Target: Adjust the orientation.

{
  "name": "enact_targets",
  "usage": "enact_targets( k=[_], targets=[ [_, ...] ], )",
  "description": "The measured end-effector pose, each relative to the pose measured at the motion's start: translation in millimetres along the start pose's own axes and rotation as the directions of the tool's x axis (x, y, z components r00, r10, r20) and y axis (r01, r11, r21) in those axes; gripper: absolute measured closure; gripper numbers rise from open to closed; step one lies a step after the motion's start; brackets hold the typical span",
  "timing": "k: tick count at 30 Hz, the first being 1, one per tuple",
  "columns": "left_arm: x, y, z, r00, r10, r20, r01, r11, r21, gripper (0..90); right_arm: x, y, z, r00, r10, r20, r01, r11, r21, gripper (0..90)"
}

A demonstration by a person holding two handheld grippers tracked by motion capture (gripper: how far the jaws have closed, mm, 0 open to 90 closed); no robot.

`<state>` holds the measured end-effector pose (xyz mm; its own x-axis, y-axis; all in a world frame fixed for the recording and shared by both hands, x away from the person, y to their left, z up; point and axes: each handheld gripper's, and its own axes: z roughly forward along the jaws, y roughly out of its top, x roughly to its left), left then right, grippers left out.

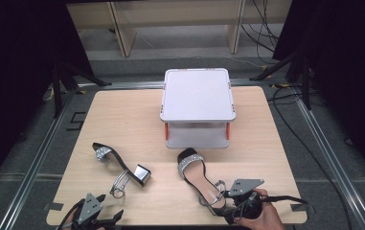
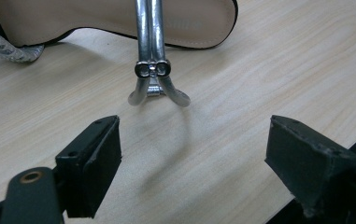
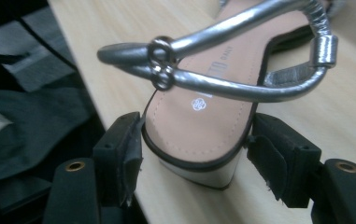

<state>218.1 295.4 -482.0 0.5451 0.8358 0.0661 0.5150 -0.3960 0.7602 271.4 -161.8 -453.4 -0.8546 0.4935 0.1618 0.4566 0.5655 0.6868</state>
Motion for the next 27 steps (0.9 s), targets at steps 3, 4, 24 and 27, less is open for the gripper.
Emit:
enact_targets(
  k=[3, 4, 24, 27],
  targets=[
    [0.0, 0.0, 0.0, 1.0000, 0.000, -0.001, 0.000, 1.0000, 0.000, 17.7, -0.3, 2.6, -6.3, 0.9991, -0.011, -0.040, 0.009, 0.998, -0.060, 43.3],
    [0.1, 0.0, 0.0, 1.0000, -0.001, 0.000, 0.001, 1.0000, 0.000, 17.6, -2.2, 3.2, -11.4, 0.9998, -0.010, -0.015, 0.009, 0.997, -0.074, 47.2],
    [-0.4, 0.3, 1.9, 0.9999, -0.015, 0.000, 0.015, 0.9999, -0.004, 17.6, -27.7, 15.1, -0.8, 0.9933, -0.066, 0.095, 0.071, 0.996, -0.051, 67.2],
    [-0.3, 0.5, 1.7, 1.0000, -0.010, -0.001, 0.010, 0.9999, -0.004, 17.7, -29.4, 18.8, 4.8, 0.9941, -0.069, 0.084, 0.073, 0.996, -0.047, 69.6]
  ],
)
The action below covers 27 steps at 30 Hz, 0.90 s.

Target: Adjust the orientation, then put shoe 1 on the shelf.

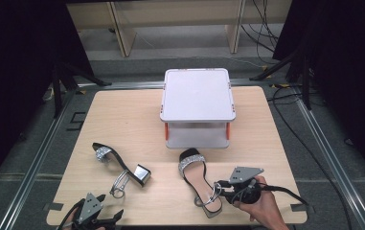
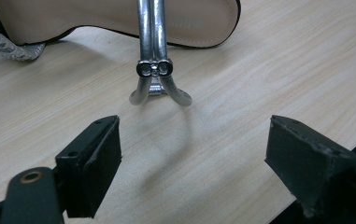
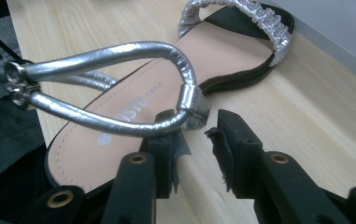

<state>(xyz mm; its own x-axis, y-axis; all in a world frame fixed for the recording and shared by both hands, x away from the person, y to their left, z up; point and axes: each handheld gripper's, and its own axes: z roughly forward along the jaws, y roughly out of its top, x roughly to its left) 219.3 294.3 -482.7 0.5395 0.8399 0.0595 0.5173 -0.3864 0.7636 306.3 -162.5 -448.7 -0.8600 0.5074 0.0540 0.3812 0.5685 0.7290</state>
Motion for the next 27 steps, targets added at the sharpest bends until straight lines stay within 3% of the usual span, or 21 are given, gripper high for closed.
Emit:
enact_targets(
  k=[4, 11, 15, 17, 18, 22, 27],
  targets=[
    [0.0, 0.0, 0.1, 1.0000, -0.001, 0.002, 0.001, 1.0000, 0.001, 17.6, -4.5, 2.0, 7.6, 1.0000, -0.006, 0.002, 0.006, 1.000, 0.028, 72.6],
    [-0.4, 0.0, -0.4, 1.0000, 0.003, 0.003, -0.003, 1.0000, 0.002, 17.6, -7.3, 4.2, 9.4, 0.9984, 0.001, -0.056, 0.001, 0.999, 0.043, 81.2],
    [-0.2, 0.0, -0.3, 1.0000, 0.001, 0.003, -0.001, 1.0000, 0.001, 17.6, -5.8, 4.5, 8.9, 0.9976, -0.012, -0.069, 0.013, 1.000, 0.017, 86.5],
    [-1.2, 0.2, 0.0, 0.9999, -0.010, 0.009, 0.010, 0.9999, -0.010, 17.6, -4.3, 7.2, 8.4, 0.9975, -0.045, -0.054, 0.046, 0.999, 0.019, 87.2],
    [-0.3, 0.2, -0.3, 1.0000, 0.003, 0.002, -0.003, 1.0000, 0.003, 17.7, 0.1, 10.0, 7.7, 0.9981, -0.039, -0.048, 0.041, 0.999, 0.027, 87.4],
    [-0.4, -0.2, -0.1, 1.0000, -0.002, 0.004, 0.002, 1.0000, -0.002, 17.7, 5.7, 19.2, 5.9, 0.9947, -0.086, -0.057, 0.087, 0.996, 0.016, 87.5],
    [-0.1, -0.7, 0.0, 1.0000, -0.005, 0.004, 0.005, 1.0000, 0.000, 17.6, 16.6, 43.3, 0.9, 0.9863, -0.159, -0.042, 0.160, 0.987, 0.003, 87.7]
  ],
)
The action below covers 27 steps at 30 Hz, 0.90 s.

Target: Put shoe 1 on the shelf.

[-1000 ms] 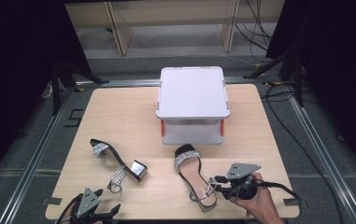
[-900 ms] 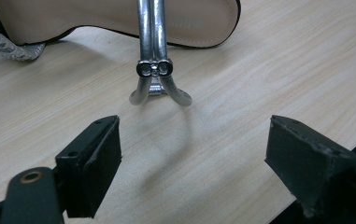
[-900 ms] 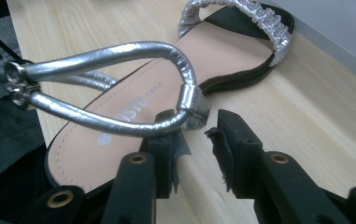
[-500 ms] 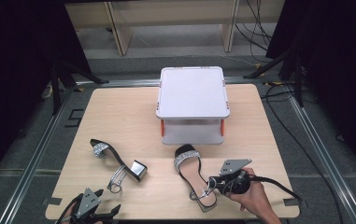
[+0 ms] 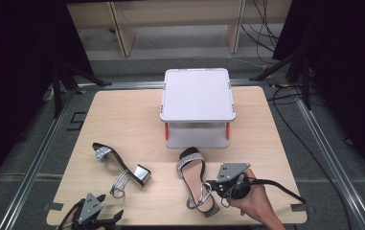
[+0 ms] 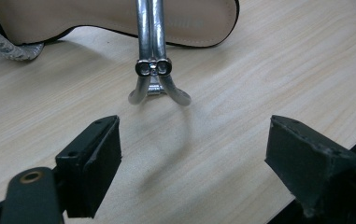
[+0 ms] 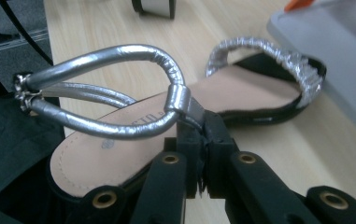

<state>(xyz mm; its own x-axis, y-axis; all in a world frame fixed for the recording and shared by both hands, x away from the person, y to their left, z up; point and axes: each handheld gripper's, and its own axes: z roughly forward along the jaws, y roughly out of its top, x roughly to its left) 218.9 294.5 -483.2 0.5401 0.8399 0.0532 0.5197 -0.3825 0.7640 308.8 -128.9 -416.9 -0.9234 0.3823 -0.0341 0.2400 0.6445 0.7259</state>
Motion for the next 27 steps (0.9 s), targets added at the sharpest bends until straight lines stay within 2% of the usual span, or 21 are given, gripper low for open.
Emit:
enact_targets(
  k=[6, 10, 12, 15, 16, 17, 18, 19, 21, 22, 24, 25, 26, 27],
  targets=[
    [0.4, 0.1, -0.9, 1.0000, 0.001, -0.003, -0.001, 1.0000, 0.000, 17.7, 0.2, 34.5, -2.2, 0.9973, -0.073, -0.001, 0.073, 0.997, 0.010, 88.0],
    [1.1, 0.2, -1.2, 0.9999, 0.012, -0.006, -0.012, 0.9999, 0.005, 17.6, -1.5, 61.7, -3.9, 0.9907, -0.136, 0.007, 0.136, 0.990, 0.028, 88.1],
    [0.8, -0.1, -1.0, 1.0000, 0.003, -0.004, -0.003, 1.0000, 0.002, 17.6, -3.6, 74.5, -5.3, 0.9882, -0.153, 0.010, 0.152, 0.988, 0.035, 88.0],
    [0.6, -0.2, -1.0, 1.0000, 0.000, -0.002, 0.000, 1.0000, 0.000, 17.6, -6.7, 91.7, -6.6, 0.9860, -0.167, 0.005, 0.166, 0.985, 0.038, 88.1],
    [0.6, -0.2, -1.0, 1.0000, 0.000, -0.002, 0.000, 1.0000, 0.000, 17.6, -6.7, 91.7, -6.6, 0.9860, -0.167, 0.005, 0.166, 0.985, 0.038, 88.1],
    [1.0, 0.1, -1.3, 1.0000, 0.007, -0.004, -0.007, 1.0000, 0.000, 17.7, -7.2, 102.0, -7.1, 0.9860, -0.167, 0.009, 0.166, 0.985, 0.044, 88.0],
    [0.8, 0.0, -1.1, 1.0000, 0.003, -0.002, -0.003, 1.0000, -0.001, 17.7, -7.2, 102.0, -7.1, 0.9860, -0.167, 0.009, 0.166, 0.985, 0.044, 88.0],
    [0.8, 0.0, -1.1, 1.0000, 0.001, -0.003, -0.001, 1.0000, -0.001, 17.6, -6.3, 112.2, -7.3, 0.9871, -0.159, -0.013, 0.160, 0.986, 0.039, 88.0],
    [1.4, -0.1, -1.3, 1.0000, 0.003, -0.005, -0.003, 1.0000, 0.004, 17.7, -5.4, 117.1, -6.6, 0.9867, -0.162, -0.008, 0.163, 0.986, 0.034, 88.0],
    [1.4, -0.1, -1.3, 1.0000, 0.003, -0.005, -0.003, 1.0000, 0.004, 17.7, -5.5, 128.0, -5.2, 0.9828, -0.184, -0.013, 0.184, 0.982, 0.031, 88.0],
    [1.1, 0.0, -1.4, 1.0000, 0.003, -0.005, -0.003, 1.0000, 0.002, 17.6, -4.8, 139.1, -3.8, 0.9840, -0.178, -0.008, 0.178, 0.983, 0.033, 88.0],
    [1.1, 0.0, -1.4, 1.0000, 0.003, -0.005, -0.003, 1.0000, 0.002, 17.6, -6.9, 145.1, -2.0, 0.9756, -0.219, 0.000, 0.219, 0.976, 0.013, 88.0],
    [1.3, 0.0, -1.4, 1.0000, 0.002, -0.004, -0.002, 1.0000, 0.003, 17.7, -5.5, 151.3, -2.0, 0.9823, -0.187, -0.014, 0.187, 0.982, 0.022, 88.0],
    [1.3, 0.0, -1.4, 1.0000, 0.002, -0.004, -0.002, 1.0000, 0.003, 17.7, -6.2, 157.0, -0.8, 0.9784, -0.207, -0.006, 0.207, 0.978, 0.009, 88.0]
  ],
)
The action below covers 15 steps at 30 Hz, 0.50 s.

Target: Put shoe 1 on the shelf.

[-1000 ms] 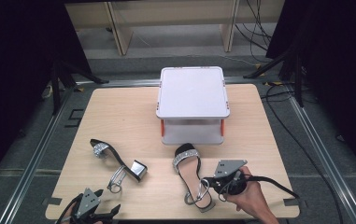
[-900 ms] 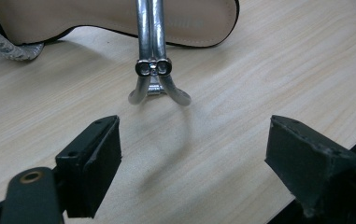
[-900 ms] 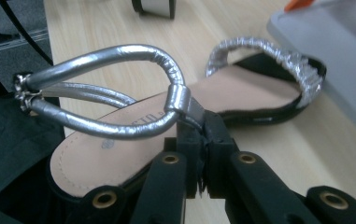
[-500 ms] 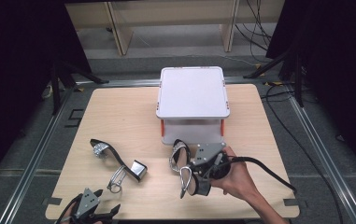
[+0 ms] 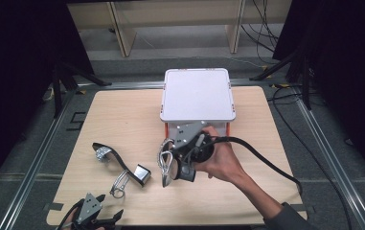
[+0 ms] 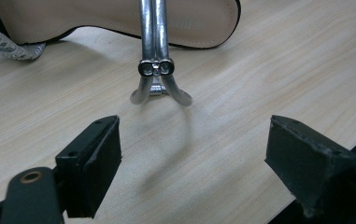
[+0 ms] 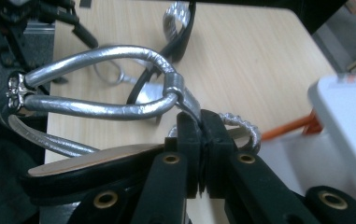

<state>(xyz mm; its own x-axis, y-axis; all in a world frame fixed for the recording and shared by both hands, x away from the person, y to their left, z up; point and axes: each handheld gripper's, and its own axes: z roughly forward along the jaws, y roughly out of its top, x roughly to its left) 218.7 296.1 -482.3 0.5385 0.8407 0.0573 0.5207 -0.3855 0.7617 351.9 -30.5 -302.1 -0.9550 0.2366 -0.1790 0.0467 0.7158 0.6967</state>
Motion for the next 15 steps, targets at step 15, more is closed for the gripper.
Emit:
enact_targets(
  k=[15],
  targets=[
    [0.5, -0.5, -0.7, 1.0000, -0.003, 0.009, 0.003, 1.0000, -0.003, 17.7, -44.3, 94.3, 13.0, 0.9970, -0.050, 0.060, 0.054, 0.996, -0.069, 88.0]
  ],
)
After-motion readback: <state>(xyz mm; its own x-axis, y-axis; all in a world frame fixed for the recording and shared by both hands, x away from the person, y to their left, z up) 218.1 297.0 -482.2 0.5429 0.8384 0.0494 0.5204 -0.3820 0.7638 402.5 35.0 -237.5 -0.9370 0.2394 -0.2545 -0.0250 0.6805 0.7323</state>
